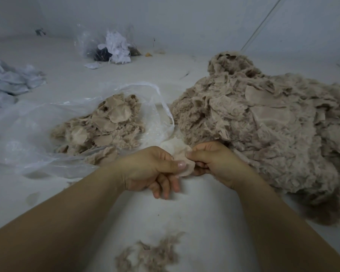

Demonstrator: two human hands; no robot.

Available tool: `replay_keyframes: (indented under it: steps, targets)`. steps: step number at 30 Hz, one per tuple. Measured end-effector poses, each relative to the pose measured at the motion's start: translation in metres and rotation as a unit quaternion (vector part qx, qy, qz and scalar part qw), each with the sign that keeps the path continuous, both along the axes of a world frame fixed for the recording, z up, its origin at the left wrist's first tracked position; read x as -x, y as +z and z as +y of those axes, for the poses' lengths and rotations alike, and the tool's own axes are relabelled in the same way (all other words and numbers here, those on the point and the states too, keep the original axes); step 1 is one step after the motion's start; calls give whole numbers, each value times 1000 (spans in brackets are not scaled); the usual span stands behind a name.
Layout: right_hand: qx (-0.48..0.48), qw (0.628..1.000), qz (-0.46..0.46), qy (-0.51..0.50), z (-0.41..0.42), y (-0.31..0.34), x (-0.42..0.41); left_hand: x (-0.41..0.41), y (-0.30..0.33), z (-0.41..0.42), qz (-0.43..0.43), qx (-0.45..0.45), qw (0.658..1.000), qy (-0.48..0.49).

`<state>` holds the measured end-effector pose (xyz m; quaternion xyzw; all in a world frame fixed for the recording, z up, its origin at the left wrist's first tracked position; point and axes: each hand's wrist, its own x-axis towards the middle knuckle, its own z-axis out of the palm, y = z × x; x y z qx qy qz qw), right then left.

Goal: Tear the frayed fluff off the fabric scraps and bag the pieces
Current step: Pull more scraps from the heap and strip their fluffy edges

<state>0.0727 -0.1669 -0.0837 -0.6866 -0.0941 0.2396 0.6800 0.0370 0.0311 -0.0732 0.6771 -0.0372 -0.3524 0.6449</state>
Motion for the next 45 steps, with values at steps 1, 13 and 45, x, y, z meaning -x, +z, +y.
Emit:
replay_keyframes:
  steps: [1,13,45]
  targets:
    - [0,1000,2,-3,0,0,0,1,-1,-2,-9,-6,1000,-3]
    - [7,999,22,-40,1,-2,-4,-31,3,-19,-100,78,916,380]
    - [11,998,5,-59,4,-3,-5,8,-8,-28,-615,-273,732,105]
